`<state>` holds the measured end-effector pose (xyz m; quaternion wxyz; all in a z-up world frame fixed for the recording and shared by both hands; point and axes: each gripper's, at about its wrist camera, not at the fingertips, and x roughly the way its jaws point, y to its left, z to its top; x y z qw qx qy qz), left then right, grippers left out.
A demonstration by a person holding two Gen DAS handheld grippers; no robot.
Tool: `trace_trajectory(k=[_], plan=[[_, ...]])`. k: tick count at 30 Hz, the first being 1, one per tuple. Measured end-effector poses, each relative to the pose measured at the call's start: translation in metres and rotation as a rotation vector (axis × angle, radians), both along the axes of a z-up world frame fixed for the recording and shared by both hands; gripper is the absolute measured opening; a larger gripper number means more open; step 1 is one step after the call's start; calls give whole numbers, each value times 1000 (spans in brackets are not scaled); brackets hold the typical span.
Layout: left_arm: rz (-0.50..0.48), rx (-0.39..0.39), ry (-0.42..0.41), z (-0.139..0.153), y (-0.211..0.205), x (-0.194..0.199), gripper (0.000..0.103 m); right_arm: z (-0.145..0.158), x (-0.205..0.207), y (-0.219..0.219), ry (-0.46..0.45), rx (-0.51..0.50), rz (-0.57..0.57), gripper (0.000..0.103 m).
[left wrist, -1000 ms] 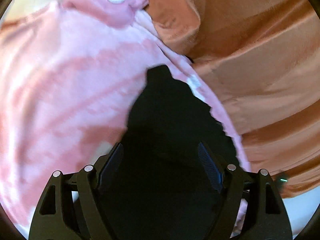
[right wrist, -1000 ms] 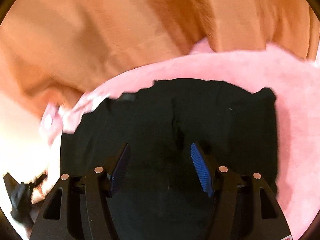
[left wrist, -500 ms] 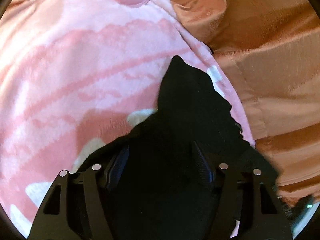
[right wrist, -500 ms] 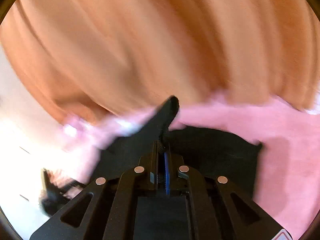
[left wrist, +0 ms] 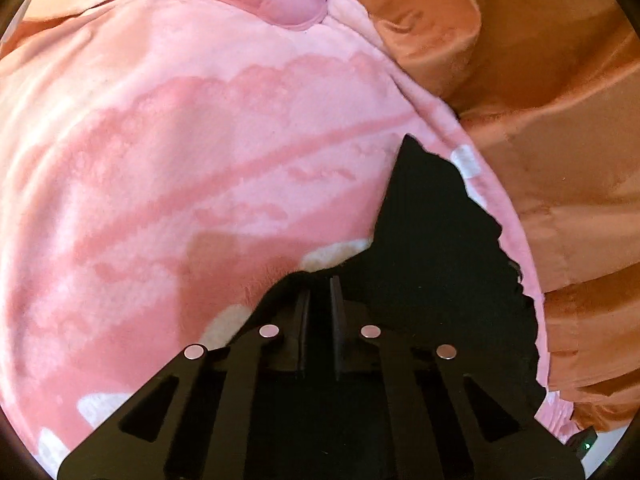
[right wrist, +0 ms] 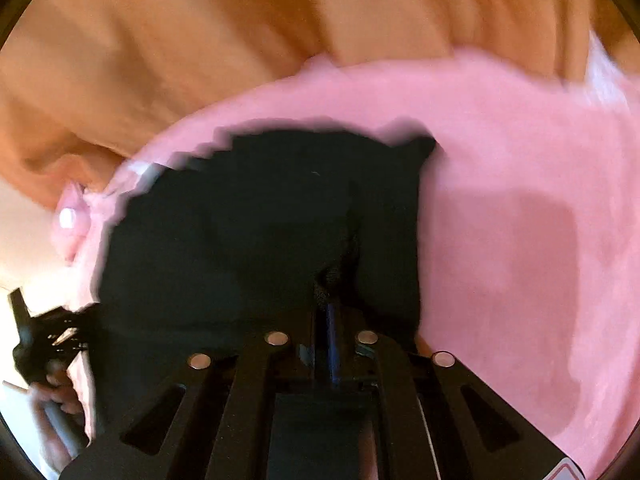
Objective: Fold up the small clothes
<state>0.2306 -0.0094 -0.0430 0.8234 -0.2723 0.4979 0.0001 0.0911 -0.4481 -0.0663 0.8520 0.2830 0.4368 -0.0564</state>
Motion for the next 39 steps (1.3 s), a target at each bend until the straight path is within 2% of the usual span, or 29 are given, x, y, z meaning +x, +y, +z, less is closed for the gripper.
trace_trajectory(k=[1,3,4,5,7,8,10,11,13,16,19,21,22,23,27,29,30,31,32,33,34,36,38,39], plan=[[-10,1,2,1,1,0,8,8,0,-1,7,-4,-24,3],[-25,-9,1,1,6,-2,9,34,-6,7,-21,-109,-102,14],[-30,-14,0,1,8,-2,9,55,-8,20,-73,-192,-124,17],[-40,-20,-1,0,11,-3,9,71,-7,33,-125,-231,-100,17],[-54,-18,-2,1,13,-5,9,95,17,80,-202,-230,81,20],[-60,-22,-2,1,15,-6,9,96,32,100,-201,-206,165,31],[-71,-35,-1,-1,16,-6,9,94,75,152,-187,-141,359,45],[-73,-47,0,-2,19,-5,9,88,106,187,-176,-142,454,45],[-78,-62,2,-3,21,-5,9,75,150,228,-144,-210,529,45],[-93,-61,-1,-3,20,-5,9,54,204,266,-105,-222,605,45],[-111,-63,-1,-3,19,-4,9,35,239,288,-51,-245,652,45],[-129,-65,-3,-3,20,-3,8,23,249,296,-11,-255,686,26],[-139,-66,-4,-3,21,-2,7,16,248,302,7,-263,712,3],[-148,-65,-4,-2,21,-1,5,16,247,305,-7,-269,720,1],[-164,-52,-15,-1,25,1,2,46,250,301,-152,-203,684,0],[-169,-30,-22,-1,24,4,2,56,262,291,-222,-200,610,0],[-169,-26,-26,0,24,5,2,52,269,285,-209,-198,578,0],[-172,-16,-29,1,23,6,2,34,283,276,-150,-185,545,0],[-179,-1,-32,2,22,7,2,13,293,274,-67,-216,535,0],[-182,4,-34,3,21,7,2,1,294,274,-32,-243,541,0],[-184,4,-36,3,22,7,2,6,287,269,-83,-227,525,0],[-191,-11,-37,3,26,8,2,22,272,252,-140,-116,494,0],[-190,-19,-40,4,29,7,3,42,255,250,-204,-97,548,16],[-191,-15,-42,4,29,6,3,45,251,255,-188,-98,602,19]])
